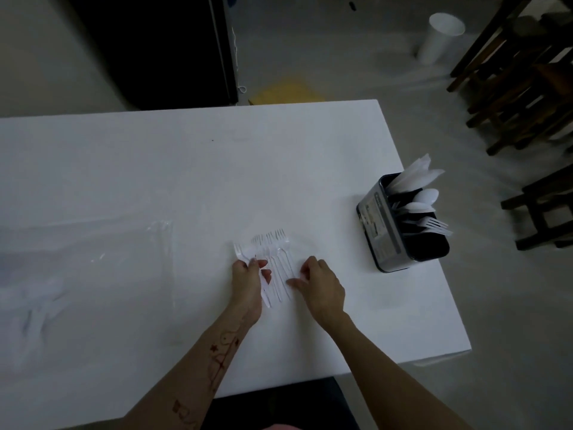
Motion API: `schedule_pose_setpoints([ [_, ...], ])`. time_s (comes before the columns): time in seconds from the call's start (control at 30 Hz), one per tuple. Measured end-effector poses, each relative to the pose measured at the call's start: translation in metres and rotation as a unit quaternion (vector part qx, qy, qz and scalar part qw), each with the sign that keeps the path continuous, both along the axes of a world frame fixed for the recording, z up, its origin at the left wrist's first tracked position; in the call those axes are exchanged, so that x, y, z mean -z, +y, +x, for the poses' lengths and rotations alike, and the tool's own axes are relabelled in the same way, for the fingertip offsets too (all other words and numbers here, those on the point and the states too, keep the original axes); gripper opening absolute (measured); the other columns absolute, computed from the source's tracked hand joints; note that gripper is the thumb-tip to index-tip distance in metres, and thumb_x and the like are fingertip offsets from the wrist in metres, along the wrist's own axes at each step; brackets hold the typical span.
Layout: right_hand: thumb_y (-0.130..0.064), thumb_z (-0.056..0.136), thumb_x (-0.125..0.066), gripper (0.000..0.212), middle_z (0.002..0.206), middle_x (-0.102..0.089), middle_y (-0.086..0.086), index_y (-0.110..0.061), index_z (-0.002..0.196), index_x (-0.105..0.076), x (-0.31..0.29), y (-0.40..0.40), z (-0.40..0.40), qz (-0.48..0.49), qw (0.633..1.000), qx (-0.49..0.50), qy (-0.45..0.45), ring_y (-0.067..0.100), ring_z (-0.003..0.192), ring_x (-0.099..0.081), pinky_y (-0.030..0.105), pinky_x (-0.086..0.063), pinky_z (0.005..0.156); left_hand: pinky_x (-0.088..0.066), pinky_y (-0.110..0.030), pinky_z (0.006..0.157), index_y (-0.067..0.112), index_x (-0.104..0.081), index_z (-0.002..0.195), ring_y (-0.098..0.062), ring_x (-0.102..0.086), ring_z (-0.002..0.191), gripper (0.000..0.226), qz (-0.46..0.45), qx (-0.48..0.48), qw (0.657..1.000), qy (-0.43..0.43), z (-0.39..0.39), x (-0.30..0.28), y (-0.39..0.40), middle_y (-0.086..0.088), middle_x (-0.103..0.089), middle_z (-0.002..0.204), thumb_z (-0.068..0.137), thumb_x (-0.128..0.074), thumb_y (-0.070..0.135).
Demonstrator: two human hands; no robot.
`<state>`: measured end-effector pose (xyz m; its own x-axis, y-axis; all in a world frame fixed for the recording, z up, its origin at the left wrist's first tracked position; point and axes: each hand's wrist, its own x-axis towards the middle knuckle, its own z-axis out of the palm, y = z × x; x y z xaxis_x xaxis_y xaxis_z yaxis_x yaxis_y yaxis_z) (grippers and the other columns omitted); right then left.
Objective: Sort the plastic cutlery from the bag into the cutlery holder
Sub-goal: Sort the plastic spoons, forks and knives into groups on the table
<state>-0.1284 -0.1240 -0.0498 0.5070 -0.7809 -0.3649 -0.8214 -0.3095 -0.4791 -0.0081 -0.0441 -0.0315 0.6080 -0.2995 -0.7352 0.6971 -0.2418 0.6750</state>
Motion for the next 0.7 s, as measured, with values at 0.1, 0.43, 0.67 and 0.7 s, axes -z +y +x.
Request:
schedule_pose_setpoints([
  [0.1,-0.035,0.095,-0.059,0.020,0.100,-0.059,-0.002,-0.019,0.103,-0.051,0.001,-0.001,-0.001,-0.027,0.999,-0.016,0.012,0.013,0.081,-0.055,0.024,-0.043,0.067,-0.050,-0.022,0.064,-0.004,-0.053,0.115,-0.014,-0.058,0.073,0.027,-0.017,-0.002,1.000,-0.002,0.002,0.000,0.009,-0.005,-0.064,0.091,0.099,-0.049,0.017],
  [0.43,-0.023,0.096,-0.061,0.014,0.082,-0.060,-0.002,-0.015,0.093,-0.050,-0.001,-0.003,-0.004,0.039,0.991,0.061,-0.112,0.014,0.071,-0.059,0.027,-0.053,0.068,-0.047,-0.025,0.070,0.005,-0.050,0.117,-0.014,-0.062,0.081,0.020,-0.020,0.014,1.000,0.015,-0.003,-0.001,0.008,-0.008,-0.063,0.110,0.102,-0.041,0.015],
  [0.67,-0.027,0.086,-0.074,0.020,0.086,-0.068,-0.007,-0.014,0.090,-0.059,-0.008,0.011,0.002,0.139,0.971,-0.040,-0.190,0.015,0.076,-0.066,0.034,-0.061,0.069,-0.053,-0.046,0.090,0.000,-0.051,0.126,-0.035,-0.062,0.109,0.040,-0.093,-0.019,0.992,0.084,-0.004,-0.007,0.005,-0.020,-0.063,0.120,0.100,-0.043,0.029],
  [0.7,-0.026,0.085,-0.076,0.022,0.086,-0.068,-0.007,-0.012,0.090,-0.060,-0.008,0.011,0.002,0.141,0.972,-0.044,-0.186,0.015,0.076,-0.066,0.034,-0.061,0.070,-0.053,-0.045,0.089,0.000,-0.052,0.126,-0.036,-0.061,0.110,0.041,-0.102,-0.023,0.991,0.088,-0.004,-0.008,0.005,-0.020,-0.063,0.120,0.100,-0.043,0.030],
])
